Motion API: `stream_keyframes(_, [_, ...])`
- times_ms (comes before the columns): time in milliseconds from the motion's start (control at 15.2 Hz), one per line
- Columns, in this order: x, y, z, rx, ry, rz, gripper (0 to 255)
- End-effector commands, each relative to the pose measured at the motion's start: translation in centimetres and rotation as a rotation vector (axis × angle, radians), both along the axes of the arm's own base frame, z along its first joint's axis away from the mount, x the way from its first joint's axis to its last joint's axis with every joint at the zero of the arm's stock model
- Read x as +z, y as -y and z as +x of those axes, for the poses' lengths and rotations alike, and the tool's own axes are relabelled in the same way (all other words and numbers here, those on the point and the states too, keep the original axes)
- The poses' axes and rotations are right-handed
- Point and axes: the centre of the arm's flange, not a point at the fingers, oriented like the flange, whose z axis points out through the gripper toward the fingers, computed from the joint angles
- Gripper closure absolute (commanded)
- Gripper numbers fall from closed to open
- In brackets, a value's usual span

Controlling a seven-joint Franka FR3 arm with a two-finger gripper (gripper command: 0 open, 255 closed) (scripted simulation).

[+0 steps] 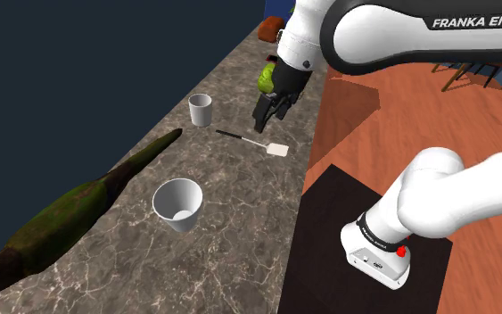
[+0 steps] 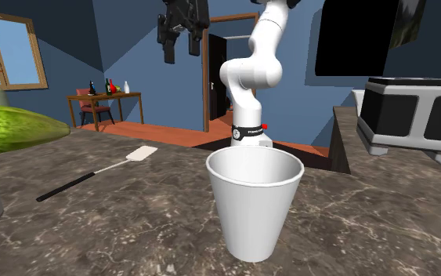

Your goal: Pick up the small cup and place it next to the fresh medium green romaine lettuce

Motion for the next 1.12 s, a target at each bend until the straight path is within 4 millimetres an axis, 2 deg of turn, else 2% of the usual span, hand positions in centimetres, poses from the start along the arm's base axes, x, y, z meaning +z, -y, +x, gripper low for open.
stream_keyframes(0, [-1.4,-1.7,0.5,0.000,0.003,0.011,0])
stream_keyframes(1056, [-12.6,-17.6,5.3,0.010,0.007,0.094,0])
